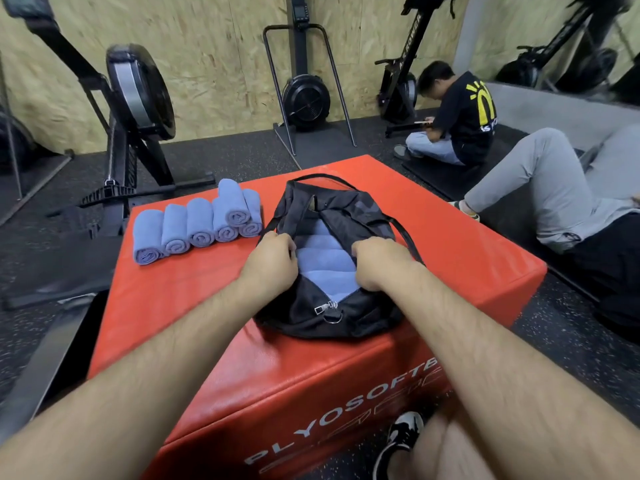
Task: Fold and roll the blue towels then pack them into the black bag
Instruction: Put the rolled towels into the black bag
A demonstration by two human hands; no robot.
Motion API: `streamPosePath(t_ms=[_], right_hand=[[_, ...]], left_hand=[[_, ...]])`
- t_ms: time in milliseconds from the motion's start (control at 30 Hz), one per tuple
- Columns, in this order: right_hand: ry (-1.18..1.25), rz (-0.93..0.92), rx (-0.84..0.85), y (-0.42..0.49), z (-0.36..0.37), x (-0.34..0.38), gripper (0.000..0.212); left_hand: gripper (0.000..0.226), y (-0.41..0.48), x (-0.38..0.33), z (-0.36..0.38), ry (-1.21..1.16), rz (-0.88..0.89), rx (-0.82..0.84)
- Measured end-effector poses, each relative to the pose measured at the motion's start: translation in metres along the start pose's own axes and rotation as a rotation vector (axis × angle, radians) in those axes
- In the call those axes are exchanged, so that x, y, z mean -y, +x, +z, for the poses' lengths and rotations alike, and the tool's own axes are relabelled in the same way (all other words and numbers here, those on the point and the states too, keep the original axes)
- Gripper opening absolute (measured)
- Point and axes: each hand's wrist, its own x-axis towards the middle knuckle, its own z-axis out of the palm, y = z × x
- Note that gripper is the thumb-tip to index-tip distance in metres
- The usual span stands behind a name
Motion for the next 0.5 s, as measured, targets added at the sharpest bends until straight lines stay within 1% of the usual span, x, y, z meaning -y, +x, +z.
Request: streamPosePath(t_ms=[67,167,233,333,367,400,500], right_hand=[[0.014,-0.037,-0.006,0.000,0.001,0.003,0.046],[0.044,-0.070,-0.028,0.001,0.002,0.005,0.040],[0.096,-0.004,-0.154,0.002,-0.002,0.005,0.034],[0.131,0.177,-0.457,0.002,-0.015,0.003,0.031],[0.136,0.209,-0.524,0.001,-0.019,0.003,0.031],[0.131,0.214,-0.561,0.001,-0.021,0.003,0.031],[0.059,0.173,-0.558,-0.002,-0.018,0.010,0.030]], left_hand=[[0.018,0.002,0.000,-0.003,0.005,0.049,-0.019],[0.019,0.004,0.003,-0.005,-0.004,0.085,-0.030],[0.020,0.006,0.008,-0.006,-0.017,0.106,-0.062],[0.022,0.010,0.014,-0.018,-0.065,0.070,-0.203],[0.022,0.012,0.016,-0.023,-0.081,0.053,-0.243],[0.021,0.014,0.019,-0.028,-0.088,0.039,-0.266],[0.019,0.011,0.020,-0.036,-0.078,0.041,-0.261]])
